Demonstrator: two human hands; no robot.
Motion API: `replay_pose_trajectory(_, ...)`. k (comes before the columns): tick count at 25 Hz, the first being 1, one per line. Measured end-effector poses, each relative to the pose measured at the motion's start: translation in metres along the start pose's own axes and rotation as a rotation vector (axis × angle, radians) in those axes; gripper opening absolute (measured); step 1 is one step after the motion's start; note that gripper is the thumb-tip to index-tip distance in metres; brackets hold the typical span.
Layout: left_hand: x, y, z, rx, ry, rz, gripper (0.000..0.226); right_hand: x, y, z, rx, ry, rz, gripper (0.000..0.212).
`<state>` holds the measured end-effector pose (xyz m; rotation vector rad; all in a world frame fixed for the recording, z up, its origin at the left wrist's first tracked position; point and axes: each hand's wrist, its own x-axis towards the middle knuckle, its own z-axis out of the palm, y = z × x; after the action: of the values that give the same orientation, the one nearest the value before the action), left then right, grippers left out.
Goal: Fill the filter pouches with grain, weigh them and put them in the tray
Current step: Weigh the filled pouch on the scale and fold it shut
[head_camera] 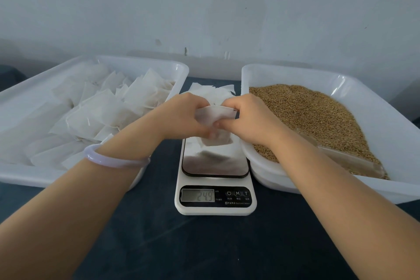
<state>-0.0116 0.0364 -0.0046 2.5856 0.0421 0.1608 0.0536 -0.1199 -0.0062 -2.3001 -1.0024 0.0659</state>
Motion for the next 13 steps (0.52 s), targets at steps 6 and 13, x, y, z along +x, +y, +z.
replay_pose_trajectory(6, 0.0021, -0.0064, -0.0023, -0.085, 0.077, -0.023, 0.028, 0.002, 0.0034, 0.0051, 0.156, 0.078, -0.085, 0.006)
replay_pose_trajectory(13, 0.0006, -0.0073, -0.005, -0.145, 0.145, -0.018, 0.041, 0.0046, 0.0052, 0.006, 0.237, 0.141, -0.078, 0.018)
